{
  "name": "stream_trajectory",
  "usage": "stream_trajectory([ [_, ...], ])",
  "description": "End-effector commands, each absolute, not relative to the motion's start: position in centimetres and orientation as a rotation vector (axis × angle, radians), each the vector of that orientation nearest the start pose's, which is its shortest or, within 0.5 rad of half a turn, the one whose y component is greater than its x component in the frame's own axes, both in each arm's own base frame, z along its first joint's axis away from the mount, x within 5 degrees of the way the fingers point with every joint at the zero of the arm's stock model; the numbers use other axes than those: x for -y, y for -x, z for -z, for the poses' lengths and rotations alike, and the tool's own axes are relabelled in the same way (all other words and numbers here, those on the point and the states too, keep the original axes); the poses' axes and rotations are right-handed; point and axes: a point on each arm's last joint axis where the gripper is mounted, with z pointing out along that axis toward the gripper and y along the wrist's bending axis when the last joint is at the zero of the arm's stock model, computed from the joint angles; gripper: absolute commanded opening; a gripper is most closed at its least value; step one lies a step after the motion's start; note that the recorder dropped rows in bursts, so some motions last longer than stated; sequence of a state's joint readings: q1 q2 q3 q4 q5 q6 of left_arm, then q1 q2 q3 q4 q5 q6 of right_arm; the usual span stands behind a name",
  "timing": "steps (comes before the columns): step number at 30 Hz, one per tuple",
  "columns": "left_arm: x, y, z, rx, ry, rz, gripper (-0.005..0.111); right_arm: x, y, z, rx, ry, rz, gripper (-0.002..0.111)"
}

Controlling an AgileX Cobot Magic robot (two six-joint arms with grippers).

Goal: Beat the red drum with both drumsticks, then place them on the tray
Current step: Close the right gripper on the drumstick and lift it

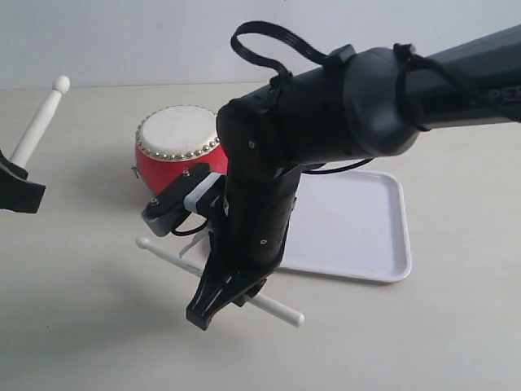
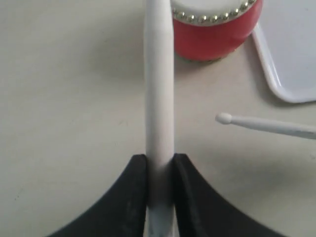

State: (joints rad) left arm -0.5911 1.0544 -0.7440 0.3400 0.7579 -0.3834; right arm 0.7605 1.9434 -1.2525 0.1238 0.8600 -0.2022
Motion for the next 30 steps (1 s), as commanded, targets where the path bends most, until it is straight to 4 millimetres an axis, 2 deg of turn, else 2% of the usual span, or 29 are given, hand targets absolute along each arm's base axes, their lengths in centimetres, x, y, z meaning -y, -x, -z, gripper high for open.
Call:
stream_trajectory([
  [1, 9.8, -18.3, -26.6, -2.513, -0.466, -0.005, 0.0, -25.5, -25.6, -18.0, -2.742, 1.321, -0.214, 0.0],
  [10, 11.5, -20.6, -23.8, -2.537, -0.535, -0.011, 0.0, -24.6, -24.9, -21.6, -2.643, 1.355, -0.21, 0.0],
  [15, 12.2, -21.6, -23.1, -2.48, -0.592, -0.011, 0.0, -23.7, -25.3, -23.2, -2.566, 1.335, -0.087, 0.0],
  [23, 12.8, -22.2, -23.2, -2.394, -0.634, 0.017, 0.0, -22.4, -27.5, -24.1, -2.479, 1.044, 0.205, 0.0],
  [30, 13.0, -22.4, -23.4, -2.365, -0.64, 0.037, 0.0, -22.8, -28.2, -24.5, -2.383, 1.043, 0.189, 0.0],
])
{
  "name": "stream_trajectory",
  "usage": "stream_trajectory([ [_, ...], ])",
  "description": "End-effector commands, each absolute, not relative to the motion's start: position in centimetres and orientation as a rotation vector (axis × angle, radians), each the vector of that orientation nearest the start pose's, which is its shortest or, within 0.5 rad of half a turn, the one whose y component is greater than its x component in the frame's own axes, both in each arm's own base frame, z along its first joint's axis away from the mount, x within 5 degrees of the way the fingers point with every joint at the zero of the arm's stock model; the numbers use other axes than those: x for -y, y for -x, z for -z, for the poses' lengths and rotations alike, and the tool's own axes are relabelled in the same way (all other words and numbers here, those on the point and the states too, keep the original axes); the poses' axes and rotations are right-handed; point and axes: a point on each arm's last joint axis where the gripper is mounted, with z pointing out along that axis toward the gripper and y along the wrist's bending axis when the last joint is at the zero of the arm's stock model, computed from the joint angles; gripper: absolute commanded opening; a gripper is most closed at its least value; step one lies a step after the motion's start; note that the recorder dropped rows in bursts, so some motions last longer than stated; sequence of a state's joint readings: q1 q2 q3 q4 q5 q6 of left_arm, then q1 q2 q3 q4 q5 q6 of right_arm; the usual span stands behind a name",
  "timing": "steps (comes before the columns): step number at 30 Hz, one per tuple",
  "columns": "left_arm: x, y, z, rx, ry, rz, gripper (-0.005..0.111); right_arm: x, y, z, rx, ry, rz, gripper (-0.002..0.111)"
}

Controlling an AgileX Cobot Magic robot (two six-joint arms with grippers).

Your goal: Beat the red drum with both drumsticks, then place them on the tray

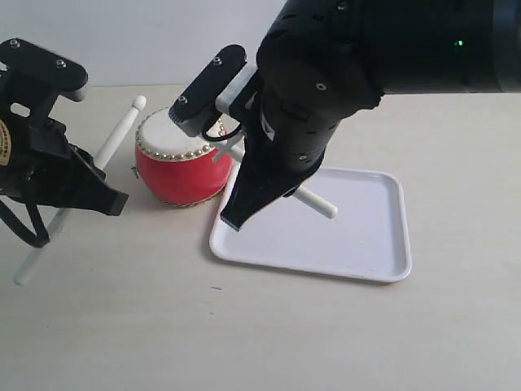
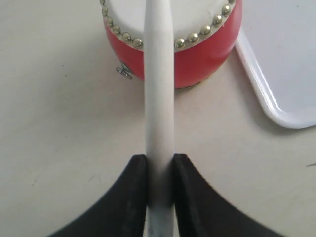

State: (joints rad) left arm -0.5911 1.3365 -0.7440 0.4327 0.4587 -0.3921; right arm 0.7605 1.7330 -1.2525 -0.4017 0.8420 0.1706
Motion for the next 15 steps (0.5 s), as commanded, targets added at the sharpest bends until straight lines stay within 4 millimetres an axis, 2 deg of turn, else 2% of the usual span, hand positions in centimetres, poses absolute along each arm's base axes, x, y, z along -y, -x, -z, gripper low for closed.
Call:
stream_trajectory([
  [1, 12.98, -22.39, -23.4, -2.363, -0.64, 0.039, 0.0, -23.03, -28.25, -24.56, -2.362, 1.042, 0.169, 0.0],
  [4, 12.96, -22.41, -23.41, -2.359, -0.647, 0.032, 0.0, -23.47, -28.48, -24.78, -2.312, 1.039, 0.127, 0.0],
  [10, 12.85, -22.53, -23.48, -2.336, -0.686, -0.004, 0.0, -23.19, -28.77, -24.9, -2.28, 1.066, 0.181, 0.0],
  [15, 12.93, -22.56, -23.52, -2.327, -0.687, 0.004, 0.0, -23.46, -28.84, -25.0, -2.256, 1.065, 0.155, 0.0],
])
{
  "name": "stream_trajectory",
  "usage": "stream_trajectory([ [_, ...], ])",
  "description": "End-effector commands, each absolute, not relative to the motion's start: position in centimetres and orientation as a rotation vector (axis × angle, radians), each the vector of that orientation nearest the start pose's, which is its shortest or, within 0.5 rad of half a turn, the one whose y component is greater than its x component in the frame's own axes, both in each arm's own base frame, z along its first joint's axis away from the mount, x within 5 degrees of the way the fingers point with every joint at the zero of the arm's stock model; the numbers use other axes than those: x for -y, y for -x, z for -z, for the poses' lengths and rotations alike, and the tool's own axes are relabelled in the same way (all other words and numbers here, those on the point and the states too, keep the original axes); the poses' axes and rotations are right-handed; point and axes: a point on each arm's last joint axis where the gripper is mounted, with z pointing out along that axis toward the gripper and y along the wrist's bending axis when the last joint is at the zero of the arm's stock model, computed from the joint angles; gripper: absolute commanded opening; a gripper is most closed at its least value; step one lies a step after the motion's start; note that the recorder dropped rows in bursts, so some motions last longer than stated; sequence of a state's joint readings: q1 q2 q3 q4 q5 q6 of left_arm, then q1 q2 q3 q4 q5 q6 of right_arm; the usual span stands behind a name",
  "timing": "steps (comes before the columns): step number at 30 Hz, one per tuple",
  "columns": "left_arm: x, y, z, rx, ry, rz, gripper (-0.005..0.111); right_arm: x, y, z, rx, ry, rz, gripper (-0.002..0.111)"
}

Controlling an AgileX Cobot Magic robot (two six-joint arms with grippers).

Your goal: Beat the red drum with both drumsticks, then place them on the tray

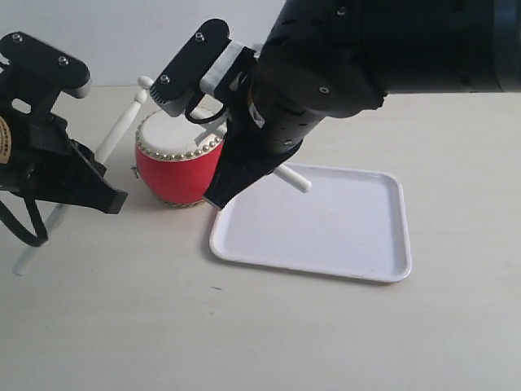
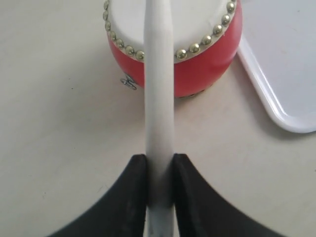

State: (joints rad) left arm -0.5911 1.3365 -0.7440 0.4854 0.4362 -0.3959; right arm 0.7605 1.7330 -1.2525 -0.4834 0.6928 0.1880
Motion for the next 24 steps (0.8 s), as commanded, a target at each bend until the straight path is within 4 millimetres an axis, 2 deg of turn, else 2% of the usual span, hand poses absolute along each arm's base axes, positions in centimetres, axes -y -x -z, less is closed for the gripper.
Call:
stream_trajectory([
  [1, 12.8, -22.6, -23.5, -2.329, -0.681, 0.002, 0.0, -23.5, -28.9, -25.0, -2.248, 1.064, 0.148, 0.0],
  [7, 11.3, -23.4, -23.5, -2.346, -0.608, -0.029, 0.0, -23.3, -29.0, -25.1, -2.249, 1.06, 0.173, 0.0],
  [11, 10.1, -24.0, -23.6, -2.368, -0.489, -0.025, 0.0, -21.9, -30.2, -25.2, -2.254, 0.986, 0.235, 0.0],
  [13, 9.9, -24.3, -23.7, -2.354, -0.476, -0.017, 0.0, -21.3, -30.8, -24.9, -2.232, 1.029, 0.307, 0.0],
  [17, 10.0, -25.0, -24.5, -2.299, -0.535, -0.058, 0.0, -21.2, -31.7, -25.0, -2.206, 1.172, 0.46, 0.0],
  [24, 10.5, -27.4, -24.8, -2.474, -0.721, -0.351, 0.0, -21.6, -33.7, -24.1, -2.296, 1.274, 0.681, 0.0],
])
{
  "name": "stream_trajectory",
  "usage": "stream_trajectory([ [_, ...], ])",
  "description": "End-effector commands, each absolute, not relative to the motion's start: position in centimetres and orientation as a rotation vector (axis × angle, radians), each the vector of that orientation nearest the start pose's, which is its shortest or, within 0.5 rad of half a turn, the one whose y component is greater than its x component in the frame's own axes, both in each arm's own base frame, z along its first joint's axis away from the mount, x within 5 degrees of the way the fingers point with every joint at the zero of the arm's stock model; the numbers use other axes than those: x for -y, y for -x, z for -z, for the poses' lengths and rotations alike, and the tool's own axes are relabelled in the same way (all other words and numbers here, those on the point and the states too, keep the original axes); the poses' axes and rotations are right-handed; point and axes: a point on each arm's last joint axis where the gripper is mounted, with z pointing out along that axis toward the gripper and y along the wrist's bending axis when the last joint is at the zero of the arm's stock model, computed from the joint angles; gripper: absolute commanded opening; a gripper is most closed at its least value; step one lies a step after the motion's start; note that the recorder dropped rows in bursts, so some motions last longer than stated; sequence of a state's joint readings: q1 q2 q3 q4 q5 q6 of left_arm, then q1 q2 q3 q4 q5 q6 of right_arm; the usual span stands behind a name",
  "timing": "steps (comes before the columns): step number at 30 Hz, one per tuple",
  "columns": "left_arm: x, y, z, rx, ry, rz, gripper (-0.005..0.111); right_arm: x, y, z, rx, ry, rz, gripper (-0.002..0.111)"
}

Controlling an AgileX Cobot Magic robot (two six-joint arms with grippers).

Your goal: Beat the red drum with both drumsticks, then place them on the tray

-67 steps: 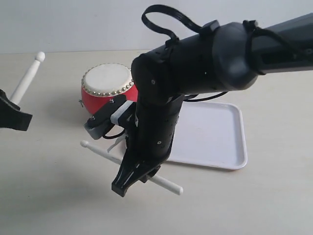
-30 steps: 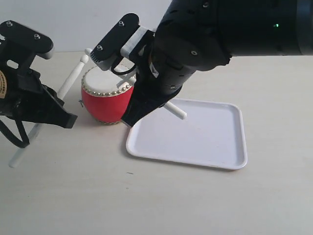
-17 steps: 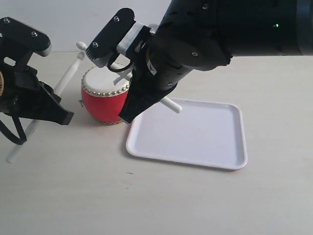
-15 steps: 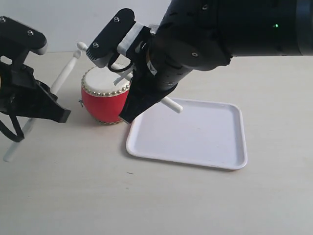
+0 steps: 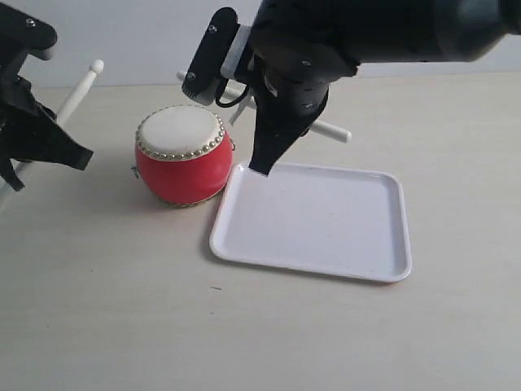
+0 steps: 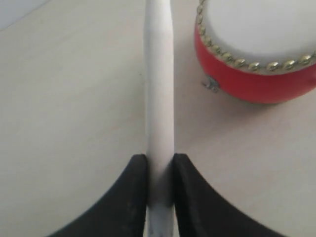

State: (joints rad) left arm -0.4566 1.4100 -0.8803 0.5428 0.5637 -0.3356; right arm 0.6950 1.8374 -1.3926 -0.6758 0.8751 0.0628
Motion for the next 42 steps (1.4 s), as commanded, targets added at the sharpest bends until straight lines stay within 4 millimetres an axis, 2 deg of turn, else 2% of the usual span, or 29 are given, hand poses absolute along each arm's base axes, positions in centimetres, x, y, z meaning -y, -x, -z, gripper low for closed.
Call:
stream_trajectory([
  [1, 10.6, -27.8, -24.6, -2.473, -0.771, -0.37, 0.0, -21.8, -33.9, -23.8, -2.295, 1.29, 0.689, 0.0],
  [6, 11.9, -29.0, -23.0, -2.452, -1.004, -0.431, 0.0, -21.8, -34.5, -23.0, -2.253, 1.332, 0.766, 0.0],
  [14, 13.1, -30.9, -23.4, -2.422, -0.999, -0.402, 0.0, -21.9, -34.7, -23.2, -2.218, 1.343, 0.783, 0.0],
  [22, 14.6, -31.1, -21.8, -2.353, -1.224, -0.496, 0.0, -22.3, -34.9, -23.3, -2.187, 1.307, 0.738, 0.0],
  [27, 15.2, -31.4, -21.4, -2.336, -1.196, -0.489, 0.0, -22.2, -34.9, -23.3, -2.19, 1.306, 0.738, 0.0],
  [37, 15.3, -31.7, -22.1, -2.341, -1.149, -0.491, 0.0, -22.3, -34.8, -23.1, -2.213, 1.288, 0.713, 0.0],
  [40, 15.2, -31.9, -22.5, -2.34, -1.141, -0.503, 0.0, -22.3, -34.5, -22.4, -2.228, 1.412, 0.716, 0.0],
  [42, 15.3, -32.0, -22.8, -2.334, -1.135, -0.506, 0.0, -22.3, -34.3, -21.1, -2.256, 1.547, 0.73, 0.0],
])
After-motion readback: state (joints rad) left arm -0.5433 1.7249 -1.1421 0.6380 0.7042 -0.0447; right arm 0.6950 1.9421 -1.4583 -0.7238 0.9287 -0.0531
